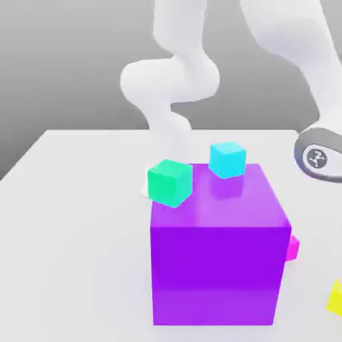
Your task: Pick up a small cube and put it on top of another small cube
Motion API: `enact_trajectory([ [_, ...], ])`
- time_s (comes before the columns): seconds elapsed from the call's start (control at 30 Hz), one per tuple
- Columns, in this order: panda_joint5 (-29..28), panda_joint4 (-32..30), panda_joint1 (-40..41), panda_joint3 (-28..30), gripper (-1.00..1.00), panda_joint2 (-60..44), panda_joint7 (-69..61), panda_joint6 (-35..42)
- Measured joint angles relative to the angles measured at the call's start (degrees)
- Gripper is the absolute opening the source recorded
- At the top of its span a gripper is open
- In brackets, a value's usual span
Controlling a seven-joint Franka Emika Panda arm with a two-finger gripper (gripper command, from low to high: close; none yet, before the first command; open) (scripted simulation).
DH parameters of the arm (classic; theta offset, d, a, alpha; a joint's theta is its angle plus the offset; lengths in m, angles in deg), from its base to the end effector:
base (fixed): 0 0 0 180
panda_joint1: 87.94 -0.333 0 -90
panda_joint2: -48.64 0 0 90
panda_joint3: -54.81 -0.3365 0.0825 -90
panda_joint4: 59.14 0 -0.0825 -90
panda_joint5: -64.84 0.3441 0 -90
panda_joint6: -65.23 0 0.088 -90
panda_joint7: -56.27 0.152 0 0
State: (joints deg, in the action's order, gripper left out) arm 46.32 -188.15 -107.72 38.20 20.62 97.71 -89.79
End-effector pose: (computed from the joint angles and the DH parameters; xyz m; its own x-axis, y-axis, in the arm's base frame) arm 0.4175 0.3214 0.1628 0.9849 0.1731 0.0021 0.1731 -0.9849 -0.0011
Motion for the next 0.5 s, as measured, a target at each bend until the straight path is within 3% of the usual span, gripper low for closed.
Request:
enact_trajectory([
  [0.03,-1.0,0.5,-0.9,1.1,-1.0,-1.9,0.7,-1.4],
  [0.27,-1.2,0.5,-1.0,1.2,-1.0,-2.3,0.9,-1.7],
  [0.4,3.0,-1.1,1.6,-2.2,-1.0,4.5,-2.1,3.4],
  [0.5,4.9,-1.1,4.3,0.1,-1.0,9.0,0.0,6.3],
])
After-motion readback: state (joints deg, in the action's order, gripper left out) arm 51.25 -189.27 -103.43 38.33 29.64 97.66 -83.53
